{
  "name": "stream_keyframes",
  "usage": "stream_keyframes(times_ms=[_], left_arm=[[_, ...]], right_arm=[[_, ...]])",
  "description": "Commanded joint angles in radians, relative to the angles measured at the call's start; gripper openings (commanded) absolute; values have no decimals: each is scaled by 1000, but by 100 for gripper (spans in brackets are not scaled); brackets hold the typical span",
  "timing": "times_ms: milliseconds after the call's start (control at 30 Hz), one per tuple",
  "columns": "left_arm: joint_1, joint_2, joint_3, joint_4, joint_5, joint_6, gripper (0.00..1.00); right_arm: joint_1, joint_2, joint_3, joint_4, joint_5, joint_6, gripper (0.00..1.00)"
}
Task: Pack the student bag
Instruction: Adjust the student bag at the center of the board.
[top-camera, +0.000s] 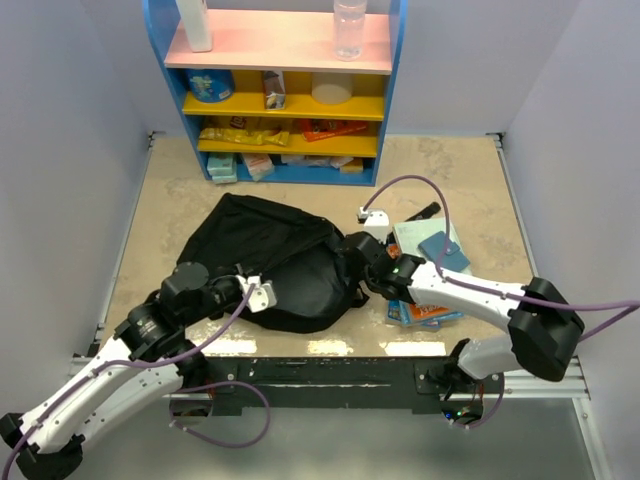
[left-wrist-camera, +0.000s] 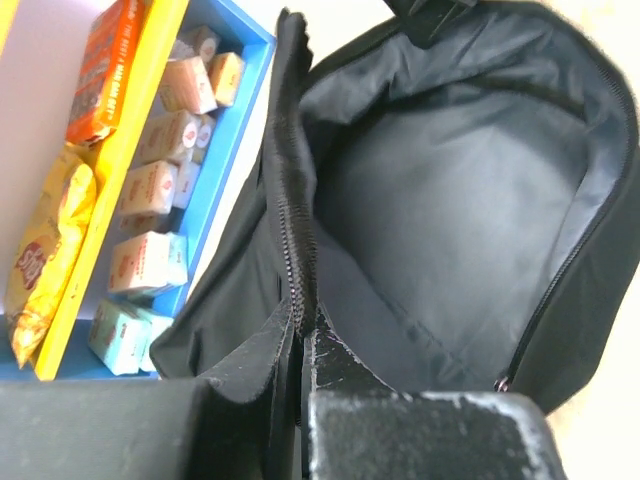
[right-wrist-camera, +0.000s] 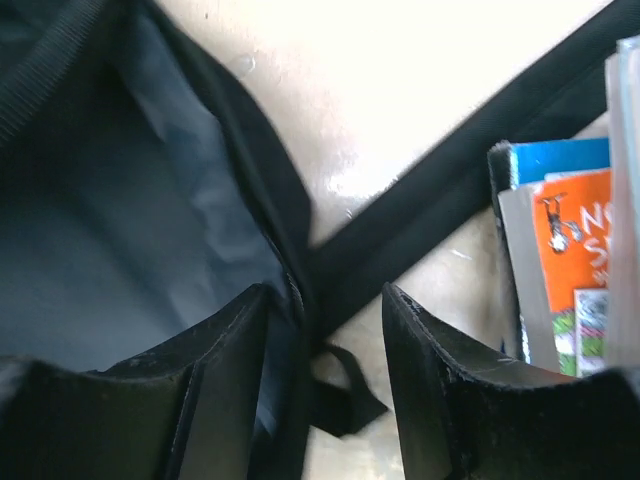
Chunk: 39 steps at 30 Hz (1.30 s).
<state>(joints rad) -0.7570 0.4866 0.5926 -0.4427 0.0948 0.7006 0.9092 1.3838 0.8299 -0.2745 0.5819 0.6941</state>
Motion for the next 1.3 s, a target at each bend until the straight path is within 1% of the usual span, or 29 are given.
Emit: stream_keyframes(times_ms=[0,133,167,200,233,267,300,333,367,433,467,533,567,633,733,767,867,967,1267], left_arm=[[5,-60,79,-28,0,-19,0],[5,-95,62,-70,2,-41,0],[5,-97,58,-70,3,-47,0],[7,-97,52,-67,12,-49,0],[5,-94,50,-65,19,-50,0],[5,-89,49,-65,23,-49,0],[5,-82,49,-64,31,-47,0],[7,-76,49,-60,34,-46,0],[4,-74,47,-59,37,-44,0],[5,-69,46,-56,45,-41,0],[5,-69,42,-57,48,-41,0],[5,-69,39,-56,52,-38,0],[5,-69,38,-56,56,-39,0],[5,-71,35,-59,65,-38,0],[5,-74,30,-57,79,-30,0],[5,-77,27,-56,82,-27,0],[5,-79,24,-54,95,-26,0],[5,-83,26,-53,103,-27,0],[5,-89,30,-56,121,-33,0]], right_arm=[[0,-71,11,-34,22,7,53],[0,-114,52,-58,41,15,54],[0,-118,89,-71,59,16,55],[-3,-118,112,-89,93,19,59],[-12,-109,139,-163,143,59,62],[-44,-100,196,-207,163,83,65],[-62,-89,222,-251,180,106,66],[-84,-68,244,-335,193,157,68],[-140,-59,274,-369,196,179,70],[-202,-51,288,-443,179,231,70],[-261,-55,290,-466,173,254,73],[-314,-72,288,-512,174,283,75],[-364,-106,288,-531,183,301,82],[-407,-155,273,-526,173,300,85],[-486,-226,253,-531,159,282,94],[-545,-235,245,-532,141,268,98],[-647,-255,223,-538,53,231,99],[-694,-275,187,-548,-10,220,99],[-714,-325,97,-549,-143,232,99]])
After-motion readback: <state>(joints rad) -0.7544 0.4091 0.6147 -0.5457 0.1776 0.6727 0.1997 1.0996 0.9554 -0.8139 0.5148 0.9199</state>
